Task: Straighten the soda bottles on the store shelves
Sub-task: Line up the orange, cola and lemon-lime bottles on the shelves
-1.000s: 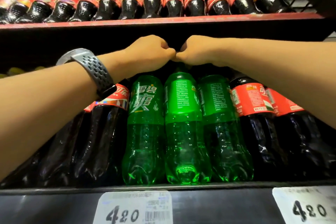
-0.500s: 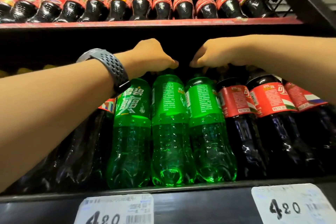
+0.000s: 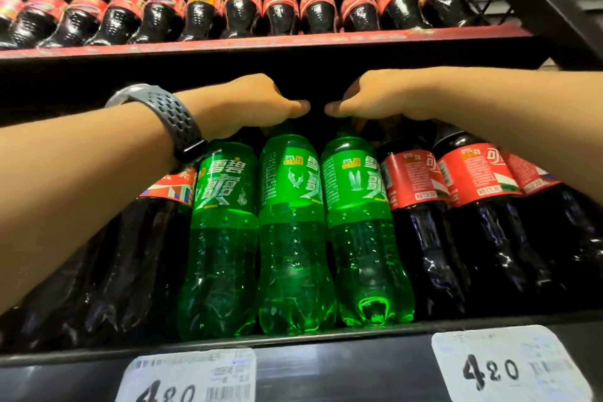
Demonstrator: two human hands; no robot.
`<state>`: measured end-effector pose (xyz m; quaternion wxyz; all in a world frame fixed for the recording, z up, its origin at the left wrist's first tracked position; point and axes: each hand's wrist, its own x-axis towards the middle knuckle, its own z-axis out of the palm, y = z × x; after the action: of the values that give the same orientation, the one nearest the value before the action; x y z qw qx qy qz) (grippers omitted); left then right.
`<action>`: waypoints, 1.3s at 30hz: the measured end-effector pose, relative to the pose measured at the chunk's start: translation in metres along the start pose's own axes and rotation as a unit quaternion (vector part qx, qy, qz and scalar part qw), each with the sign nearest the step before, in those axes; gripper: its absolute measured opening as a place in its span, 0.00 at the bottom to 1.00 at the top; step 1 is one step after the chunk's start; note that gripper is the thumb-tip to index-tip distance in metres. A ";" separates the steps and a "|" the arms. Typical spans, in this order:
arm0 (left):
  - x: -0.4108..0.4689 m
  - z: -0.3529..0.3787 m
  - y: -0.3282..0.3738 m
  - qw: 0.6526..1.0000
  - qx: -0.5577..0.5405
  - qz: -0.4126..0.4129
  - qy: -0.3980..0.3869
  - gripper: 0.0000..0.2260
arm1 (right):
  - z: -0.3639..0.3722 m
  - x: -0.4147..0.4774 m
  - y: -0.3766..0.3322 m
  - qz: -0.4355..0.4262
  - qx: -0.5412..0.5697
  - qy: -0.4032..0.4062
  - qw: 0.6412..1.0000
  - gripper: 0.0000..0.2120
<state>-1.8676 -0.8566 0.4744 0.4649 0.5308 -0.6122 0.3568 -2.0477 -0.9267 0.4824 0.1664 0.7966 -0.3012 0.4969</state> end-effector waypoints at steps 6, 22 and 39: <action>-0.001 0.002 0.004 1.000 -0.016 -0.005 0.009 0.15 | 0.001 0.001 0.004 -0.014 0.018 0.004 1.000 0.12; 0.001 0.000 0.000 0.999 -0.048 -0.021 0.005 0.15 | 0.004 0.000 0.007 -0.006 0.026 0.015 1.000 0.16; -0.001 -0.001 -0.010 0.999 -0.048 -0.005 -0.002 0.18 | 0.006 0.001 0.007 0.002 0.051 0.029 0.998 0.15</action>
<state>-1.8577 -0.8573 0.4736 0.4905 0.5113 -0.6272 0.3234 -2.0479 -0.9361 0.4798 0.1337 0.7887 -0.2719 0.5349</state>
